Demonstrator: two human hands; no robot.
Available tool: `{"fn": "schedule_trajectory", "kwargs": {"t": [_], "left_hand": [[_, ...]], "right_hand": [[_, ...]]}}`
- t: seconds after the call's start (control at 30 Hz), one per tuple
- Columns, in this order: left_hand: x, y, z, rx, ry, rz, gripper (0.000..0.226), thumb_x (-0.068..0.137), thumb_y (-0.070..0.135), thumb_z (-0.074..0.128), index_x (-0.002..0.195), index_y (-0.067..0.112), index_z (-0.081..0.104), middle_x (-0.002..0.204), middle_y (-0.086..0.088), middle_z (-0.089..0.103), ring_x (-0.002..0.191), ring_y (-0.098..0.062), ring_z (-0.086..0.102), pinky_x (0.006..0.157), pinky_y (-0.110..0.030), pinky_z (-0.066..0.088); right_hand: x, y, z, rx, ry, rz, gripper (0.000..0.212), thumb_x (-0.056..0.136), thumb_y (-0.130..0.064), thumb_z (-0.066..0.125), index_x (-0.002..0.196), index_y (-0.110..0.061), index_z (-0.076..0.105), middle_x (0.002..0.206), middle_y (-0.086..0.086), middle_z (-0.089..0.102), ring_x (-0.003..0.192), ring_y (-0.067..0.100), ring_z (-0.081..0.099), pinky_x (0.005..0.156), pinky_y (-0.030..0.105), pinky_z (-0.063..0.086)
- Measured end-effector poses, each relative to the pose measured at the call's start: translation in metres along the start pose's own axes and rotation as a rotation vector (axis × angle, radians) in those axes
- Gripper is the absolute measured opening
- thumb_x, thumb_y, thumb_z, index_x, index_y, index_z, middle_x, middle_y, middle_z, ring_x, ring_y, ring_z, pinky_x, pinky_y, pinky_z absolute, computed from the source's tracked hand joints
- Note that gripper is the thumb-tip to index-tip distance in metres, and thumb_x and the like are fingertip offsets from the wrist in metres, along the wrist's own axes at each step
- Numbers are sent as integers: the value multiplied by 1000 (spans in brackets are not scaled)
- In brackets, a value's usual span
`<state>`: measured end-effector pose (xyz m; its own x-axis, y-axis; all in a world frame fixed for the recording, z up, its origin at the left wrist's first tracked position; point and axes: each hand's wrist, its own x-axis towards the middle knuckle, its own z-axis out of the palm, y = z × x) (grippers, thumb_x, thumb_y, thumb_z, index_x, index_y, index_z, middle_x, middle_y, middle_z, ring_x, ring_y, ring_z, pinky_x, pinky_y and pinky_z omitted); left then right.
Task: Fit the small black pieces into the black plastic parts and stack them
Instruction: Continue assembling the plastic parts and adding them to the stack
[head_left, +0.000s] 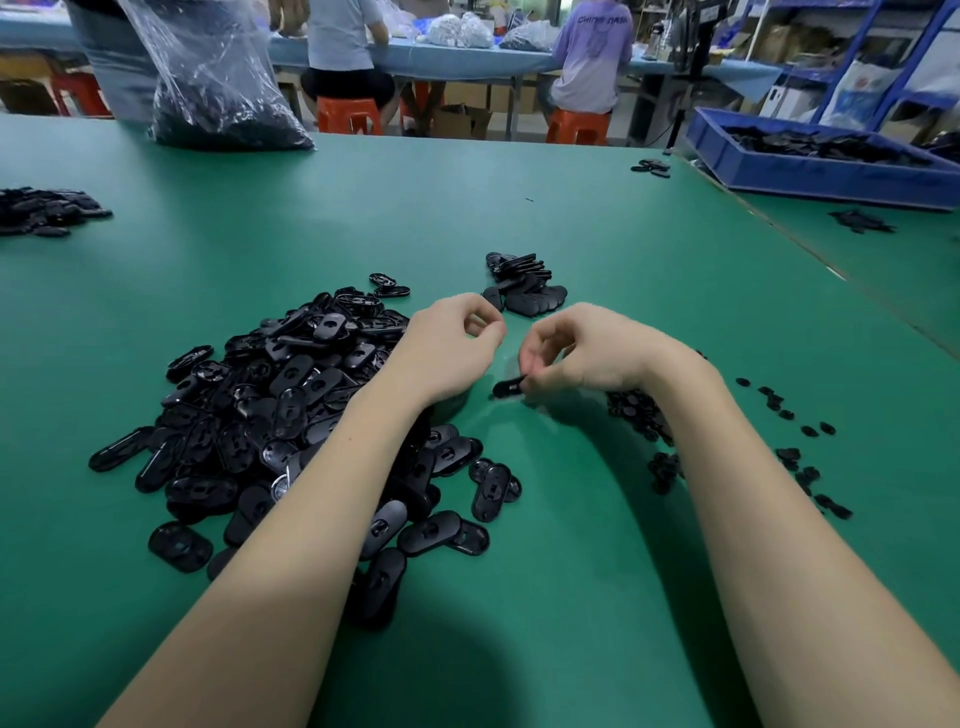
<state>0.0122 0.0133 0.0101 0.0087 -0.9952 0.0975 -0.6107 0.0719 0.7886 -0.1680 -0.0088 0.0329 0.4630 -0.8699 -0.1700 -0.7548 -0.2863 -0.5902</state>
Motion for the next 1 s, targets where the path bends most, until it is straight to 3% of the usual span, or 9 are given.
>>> {"fn": "schedule_trajectory", "kwargs": {"t": [0.13,0.2,0.33,0.4,0.5,0.6,0.7,0.9,1.0], "left_hand": [[2,1,1,-244,-131,-100,19,98,36,59,101,20,69,91,-3,74,76,-17,70,91,-44,58],[2,1,0,-317,-189,-133,17,97,32,63,101,19,72,94,-7,72,75,-17,67,92,-38,58],[0,0,-4,-513,-245,-156,10,96,14,66,103,11,71,90,-10,74,74,-15,64,74,-22,58],[-2,1,-5,-536,-237,-140,13,92,8,69,105,10,71,85,-7,74,73,-13,64,72,-20,56],[-2,2,-5,-561,-194,-129,24,88,0,71,109,11,69,95,-8,72,74,-12,65,72,-18,55],[-1,3,-5,-552,-158,-138,25,89,-4,68,108,12,70,101,-9,67,74,-12,65,74,-18,57],[-2,1,-4,-492,-151,-142,26,89,-4,67,108,13,72,104,-9,67,74,-13,65,83,-22,59],[-3,1,-3,-441,-153,-141,32,87,-8,64,106,16,73,109,-12,67,83,-13,65,91,-26,57],[-3,1,-4,-459,-165,-154,34,87,-12,61,106,15,72,109,-15,66,77,-14,68,83,-24,59]], "right_hand": [[-1,9,-5,67,259,-96,19,81,-23,84,75,-32,69,86,-10,72,54,-6,51,57,11,40],[-2,9,-8,92,304,-132,20,80,-24,85,74,-34,69,85,-10,70,52,-7,50,51,7,35],[-5,9,-10,96,314,-169,17,82,-25,84,78,-31,69,84,-9,69,51,-2,49,49,8,34],[-7,8,-12,94,280,-155,17,81,-26,85,86,-31,69,87,-8,70,52,0,48,50,9,36],[-11,11,-20,77,240,-83,19,84,-30,81,96,-36,68,84,-12,73,55,3,52,56,15,42],[-12,20,-28,-108,291,72,5,85,-33,73,86,-37,74,81,-20,72,70,-4,61,72,22,50],[-13,28,-29,-292,250,270,6,80,-35,72,77,-40,74,87,-21,72,93,11,68,79,29,52],[-15,34,-28,-332,182,388,8,69,-42,81,74,-44,75,96,-14,73,97,19,67,80,32,55],[-16,31,-26,-282,185,368,15,70,-37,80,73,-50,73,95,-13,74,97,18,68,86,37,58]]}}
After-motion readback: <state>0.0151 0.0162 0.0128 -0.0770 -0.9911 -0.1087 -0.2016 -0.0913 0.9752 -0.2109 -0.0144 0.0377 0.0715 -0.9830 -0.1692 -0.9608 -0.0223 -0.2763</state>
